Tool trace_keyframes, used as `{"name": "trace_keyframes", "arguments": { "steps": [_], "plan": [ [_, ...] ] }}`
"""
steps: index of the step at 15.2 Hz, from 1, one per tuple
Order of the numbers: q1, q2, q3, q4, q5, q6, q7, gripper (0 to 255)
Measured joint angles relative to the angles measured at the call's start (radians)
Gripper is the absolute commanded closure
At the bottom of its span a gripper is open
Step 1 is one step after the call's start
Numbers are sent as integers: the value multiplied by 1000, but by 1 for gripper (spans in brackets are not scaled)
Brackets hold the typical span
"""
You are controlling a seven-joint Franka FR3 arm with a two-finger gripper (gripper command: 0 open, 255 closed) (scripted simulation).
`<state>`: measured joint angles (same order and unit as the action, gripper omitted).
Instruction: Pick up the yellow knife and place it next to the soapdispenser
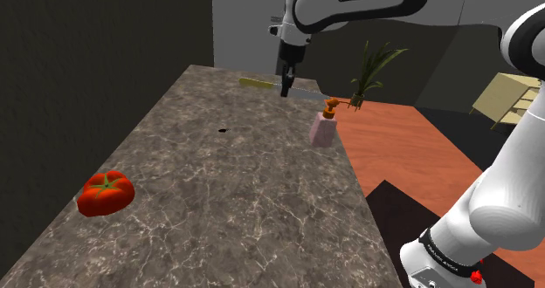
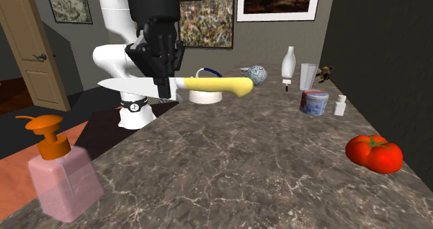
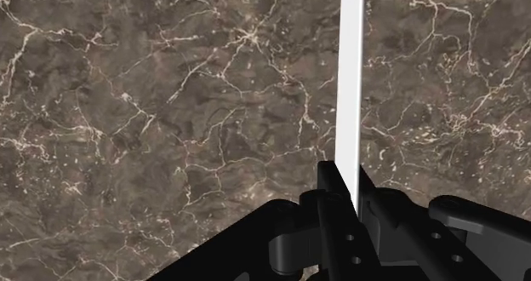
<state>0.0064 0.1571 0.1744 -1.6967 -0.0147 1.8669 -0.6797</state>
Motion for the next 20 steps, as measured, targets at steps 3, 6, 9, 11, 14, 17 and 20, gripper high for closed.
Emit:
{"name": "trace_keyframes", "arguments": {
  "steps": [3,6,9,11,14,17,20],
  "plan": [
    [-2,-1,-1,-39,0,38,-3,255],
    [0,8,-1,-66,-2,75,0,255],
    [-1,14,-2,-99,-3,113,-1,255],
    [0,21,-1,-118,-5,138,2,255],
    [0,35,-2,-140,-7,175,3,255],
    [0,47,-3,-168,-10,213,3,255],
    [1,60,-4,-191,-13,250,5,255]
  ]
}}
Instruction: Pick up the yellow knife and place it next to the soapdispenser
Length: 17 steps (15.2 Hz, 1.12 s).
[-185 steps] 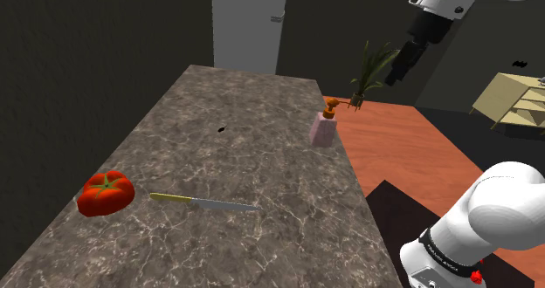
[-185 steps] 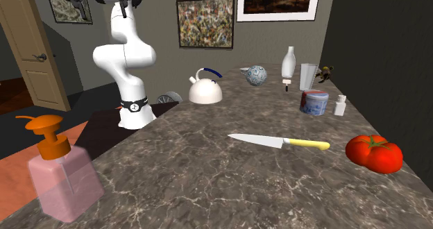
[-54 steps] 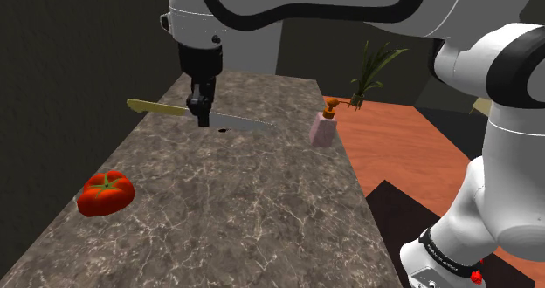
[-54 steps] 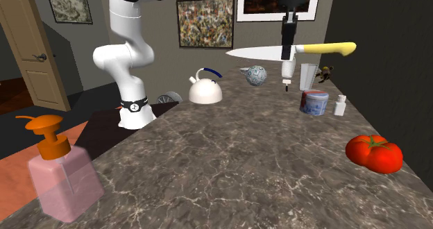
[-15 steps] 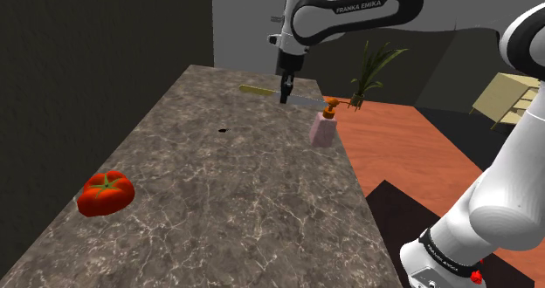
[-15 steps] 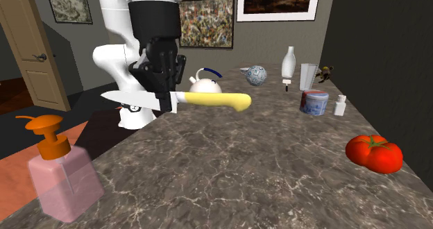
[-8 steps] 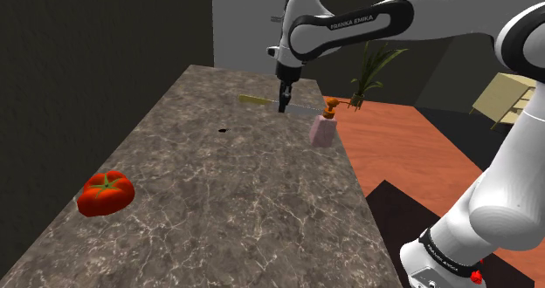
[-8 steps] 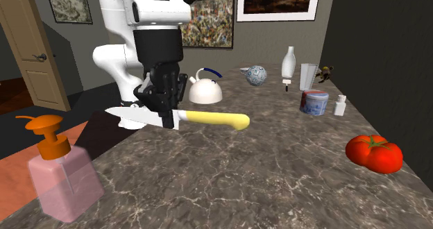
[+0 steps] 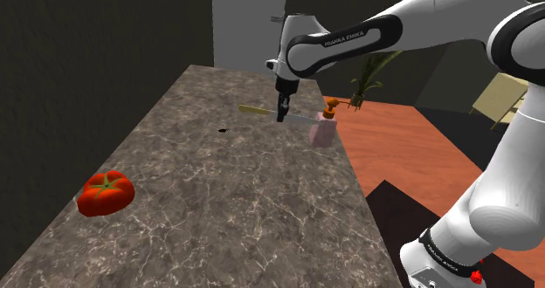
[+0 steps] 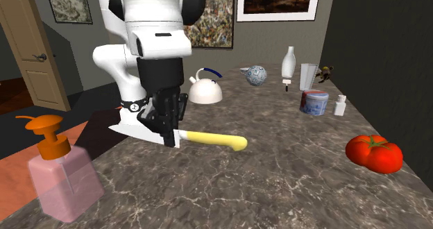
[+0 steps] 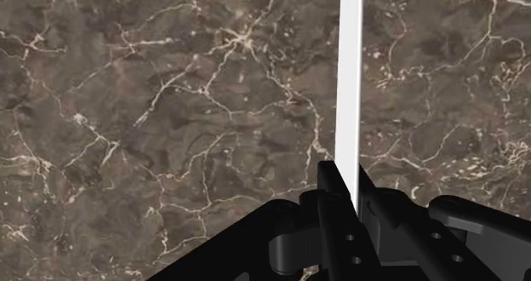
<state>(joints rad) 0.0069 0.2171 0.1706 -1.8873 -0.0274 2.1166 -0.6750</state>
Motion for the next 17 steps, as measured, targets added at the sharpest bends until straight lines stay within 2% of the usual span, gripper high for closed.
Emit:
{"name": "trace_keyframes", "arguments": {
  "steps": [17],
  "plan": [
    [7,112,-8,-88,-26,198,16,255]
  ]
}}
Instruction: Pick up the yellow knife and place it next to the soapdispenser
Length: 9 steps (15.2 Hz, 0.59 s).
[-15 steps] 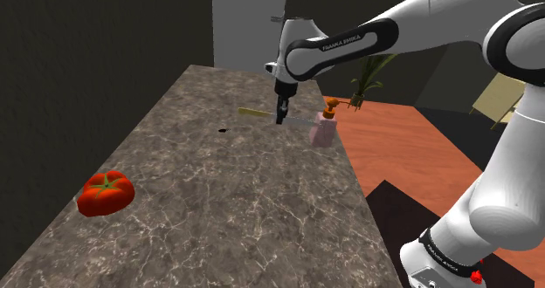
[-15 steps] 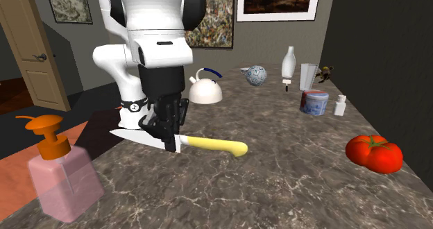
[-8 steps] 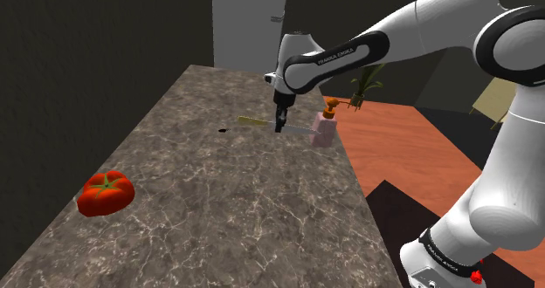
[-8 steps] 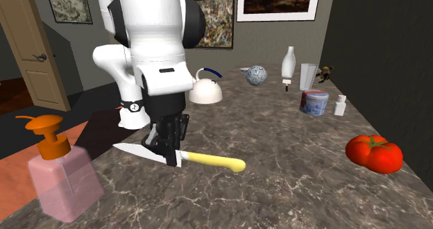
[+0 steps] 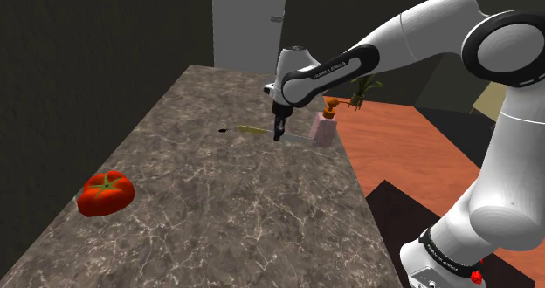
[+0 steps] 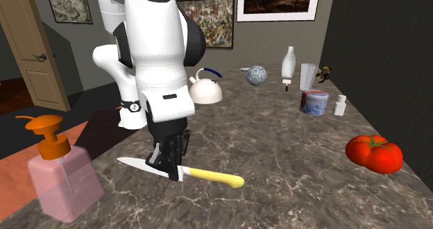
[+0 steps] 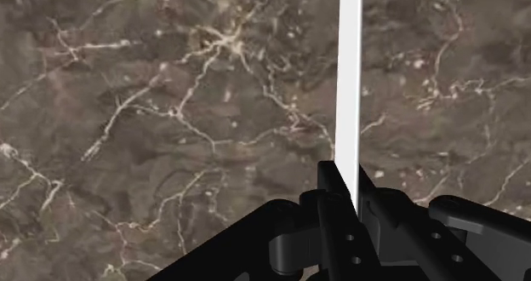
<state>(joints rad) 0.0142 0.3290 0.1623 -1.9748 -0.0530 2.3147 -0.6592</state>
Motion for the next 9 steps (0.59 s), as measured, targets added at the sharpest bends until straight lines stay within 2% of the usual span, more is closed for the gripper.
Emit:
{"name": "trace_keyframes", "arguments": {
  "steps": [9],
  "plan": [
    [5,72,-8,-18,-16,89,9,255]
  ]
}}
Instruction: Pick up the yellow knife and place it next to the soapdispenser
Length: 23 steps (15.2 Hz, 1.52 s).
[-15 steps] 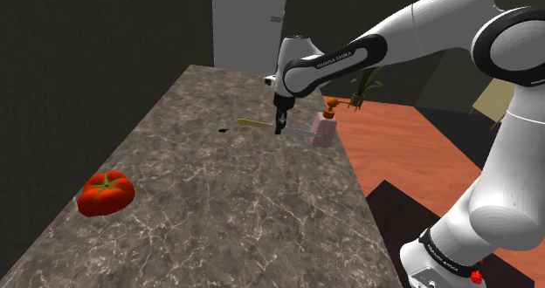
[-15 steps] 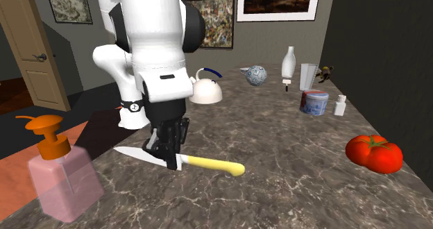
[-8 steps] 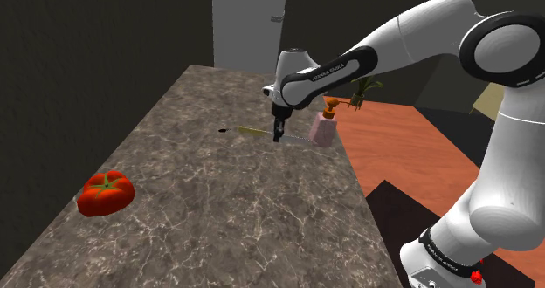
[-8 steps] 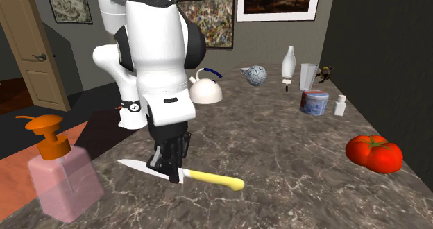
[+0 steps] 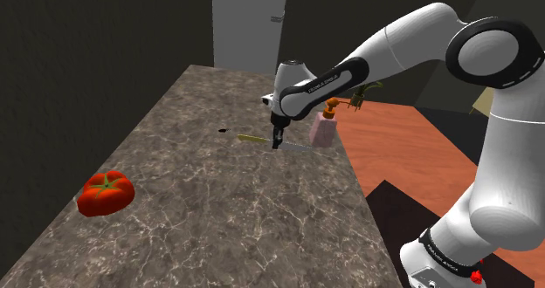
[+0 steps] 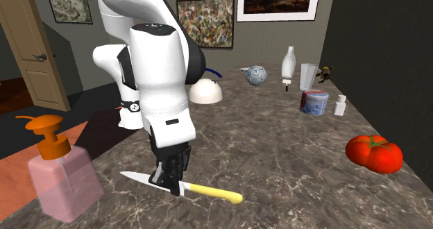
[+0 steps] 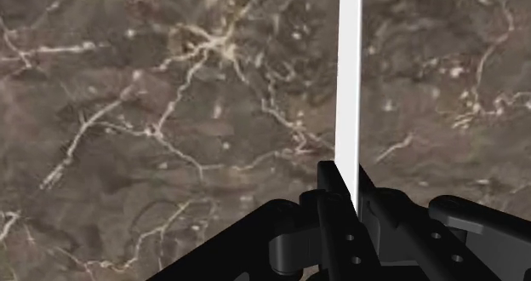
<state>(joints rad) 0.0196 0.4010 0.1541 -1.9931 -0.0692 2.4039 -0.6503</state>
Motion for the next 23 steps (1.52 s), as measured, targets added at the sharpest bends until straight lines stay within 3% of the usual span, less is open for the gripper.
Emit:
{"name": "trace_keyframes", "arguments": {
  "steps": [5,6,12,17,23],
  "plan": [
    [1,2,0,0,-1,2,1,255],
    [1,2,0,0,-1,2,1,0],
    [1,2,0,0,-1,2,1,0],
    [-6,-69,8,24,16,-90,-10,0],
    [-7,-82,9,20,18,-100,-12,0]
  ]
}}
